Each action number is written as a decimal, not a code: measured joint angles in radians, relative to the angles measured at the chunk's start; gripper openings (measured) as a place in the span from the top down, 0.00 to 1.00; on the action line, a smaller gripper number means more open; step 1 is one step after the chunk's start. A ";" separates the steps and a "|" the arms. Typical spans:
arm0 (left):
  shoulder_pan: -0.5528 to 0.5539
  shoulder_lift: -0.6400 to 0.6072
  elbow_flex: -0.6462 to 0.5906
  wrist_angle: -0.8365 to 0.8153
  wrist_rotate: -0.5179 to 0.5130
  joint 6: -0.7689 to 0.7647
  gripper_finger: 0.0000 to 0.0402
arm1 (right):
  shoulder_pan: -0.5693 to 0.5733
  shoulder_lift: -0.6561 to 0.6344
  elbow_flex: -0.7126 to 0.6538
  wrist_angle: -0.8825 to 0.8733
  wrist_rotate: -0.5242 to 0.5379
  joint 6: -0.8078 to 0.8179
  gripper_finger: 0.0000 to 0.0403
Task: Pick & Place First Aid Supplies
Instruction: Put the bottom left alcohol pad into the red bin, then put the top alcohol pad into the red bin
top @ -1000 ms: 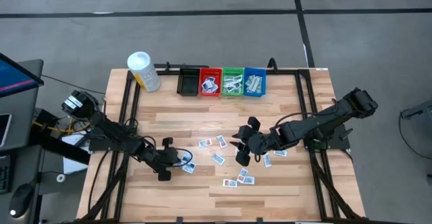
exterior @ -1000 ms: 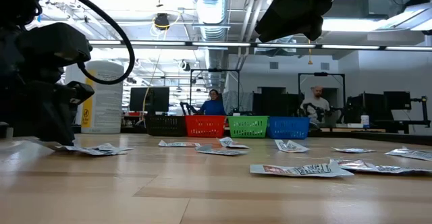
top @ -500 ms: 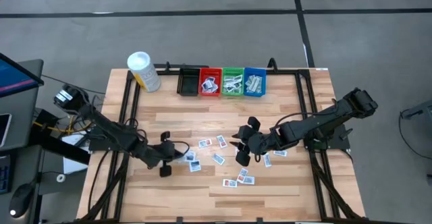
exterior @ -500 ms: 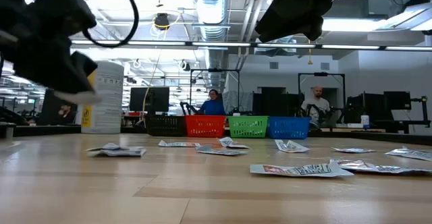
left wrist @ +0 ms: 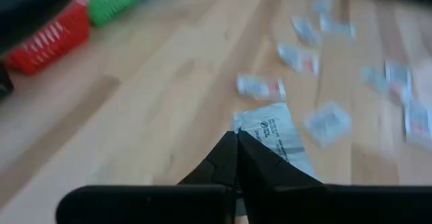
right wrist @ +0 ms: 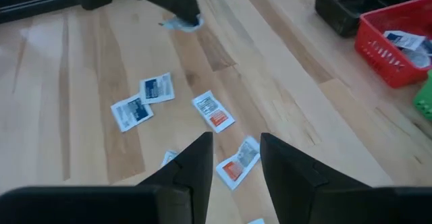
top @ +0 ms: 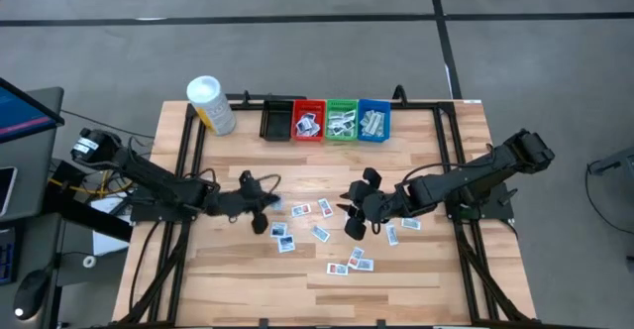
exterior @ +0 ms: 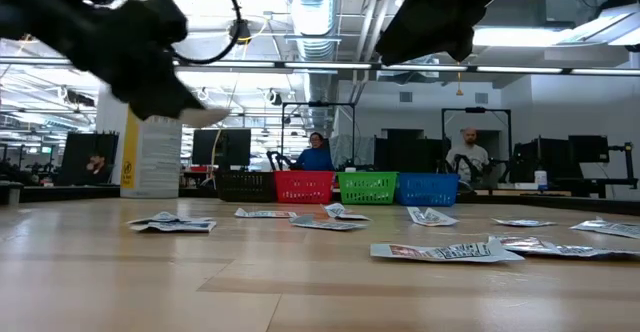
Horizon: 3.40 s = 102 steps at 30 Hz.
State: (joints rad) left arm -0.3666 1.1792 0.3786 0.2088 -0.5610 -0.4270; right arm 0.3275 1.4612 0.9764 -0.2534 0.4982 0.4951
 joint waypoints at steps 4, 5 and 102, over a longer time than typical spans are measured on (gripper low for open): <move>0.094 0.001 0.001 0.114 0.000 0.004 0.98 | -0.027 0.000 0.000 0.001 0.000 -0.026 0.71; 0.119 0.001 0.001 0.129 0.000 0.010 0.97 | -0.035 0.000 0.000 0.000 0.001 -0.037 0.71; 0.784 0.320 0.386 0.103 0.547 0.472 0.79 | -0.141 0.000 0.000 -0.096 0.034 0.099 0.71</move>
State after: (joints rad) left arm 0.4179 1.4993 0.7648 0.3115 -0.0139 0.0451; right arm 0.1862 1.4612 0.9764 -0.3496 0.5327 0.5938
